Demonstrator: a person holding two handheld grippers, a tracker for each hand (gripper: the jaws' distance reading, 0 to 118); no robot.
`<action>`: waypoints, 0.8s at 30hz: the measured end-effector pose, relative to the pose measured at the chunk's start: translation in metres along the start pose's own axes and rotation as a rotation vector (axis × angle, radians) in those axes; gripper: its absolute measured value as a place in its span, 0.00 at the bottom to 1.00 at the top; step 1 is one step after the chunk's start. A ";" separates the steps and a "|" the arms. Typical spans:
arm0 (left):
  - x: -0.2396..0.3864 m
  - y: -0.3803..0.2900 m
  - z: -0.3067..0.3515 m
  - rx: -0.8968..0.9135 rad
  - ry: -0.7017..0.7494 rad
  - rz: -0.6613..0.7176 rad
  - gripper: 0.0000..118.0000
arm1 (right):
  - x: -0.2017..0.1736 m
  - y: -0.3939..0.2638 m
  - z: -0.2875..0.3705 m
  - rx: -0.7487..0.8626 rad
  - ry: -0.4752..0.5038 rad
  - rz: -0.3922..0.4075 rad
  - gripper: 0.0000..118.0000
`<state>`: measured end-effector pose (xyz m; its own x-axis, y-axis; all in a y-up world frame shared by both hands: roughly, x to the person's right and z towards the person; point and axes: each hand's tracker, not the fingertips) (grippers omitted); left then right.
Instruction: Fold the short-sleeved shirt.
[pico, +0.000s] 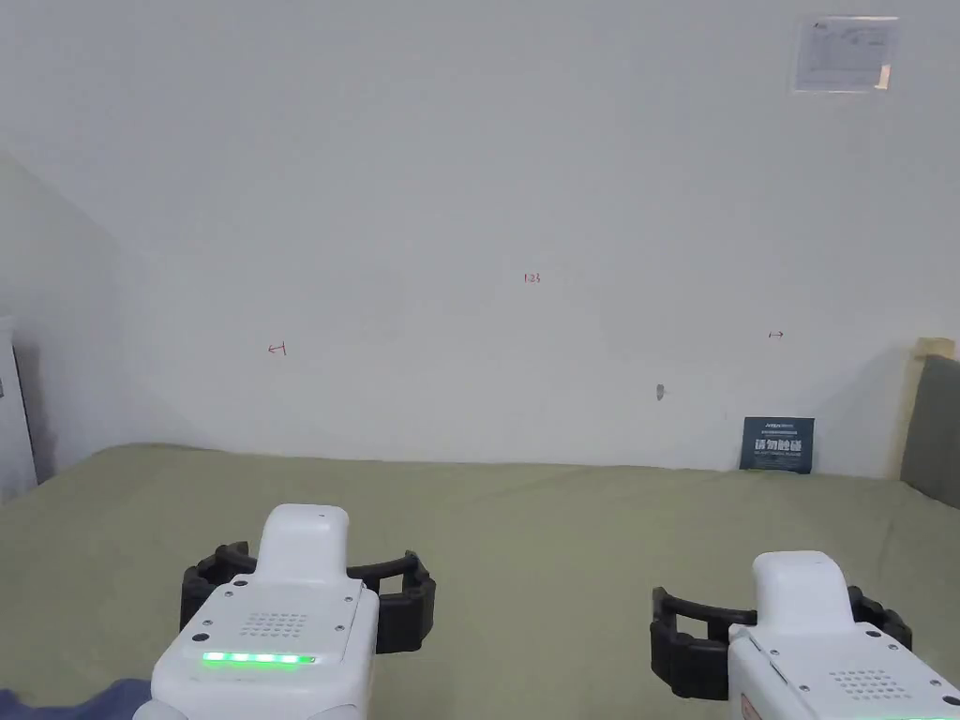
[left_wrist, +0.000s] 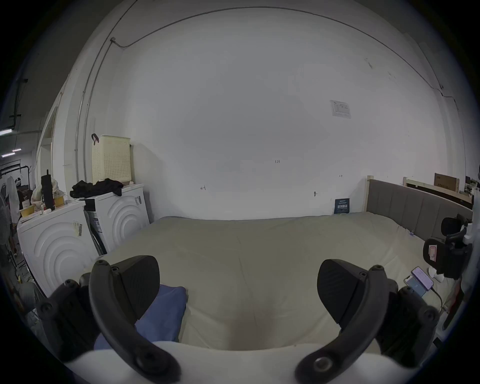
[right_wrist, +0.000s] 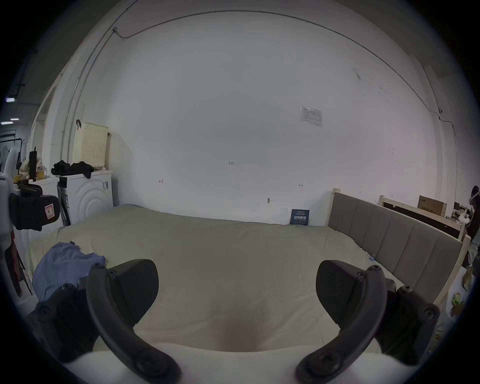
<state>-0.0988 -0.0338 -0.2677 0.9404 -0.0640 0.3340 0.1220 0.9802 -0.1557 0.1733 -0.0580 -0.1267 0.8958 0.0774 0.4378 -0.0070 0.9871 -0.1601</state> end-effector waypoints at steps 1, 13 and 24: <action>0.000 0.000 0.000 0.003 0.001 -0.003 1.00 | 0.000 0.000 0.000 -0.007 -0.002 0.002 1.00; 0.001 -0.007 -0.006 -0.020 -0.037 0.006 0.00 | 0.004 -0.008 0.003 0.028 -0.078 0.006 0.01; -0.040 -0.009 -0.001 -0.038 0.024 -0.009 0.00 | -0.025 -0.004 -0.015 -0.004 0.027 -0.005 0.01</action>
<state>-0.1371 -0.0402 -0.2804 0.9465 -0.0781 0.3132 0.1425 0.9717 -0.1884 0.1571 -0.0658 -0.1502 0.9073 0.0685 0.4148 -0.0007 0.9869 -0.1616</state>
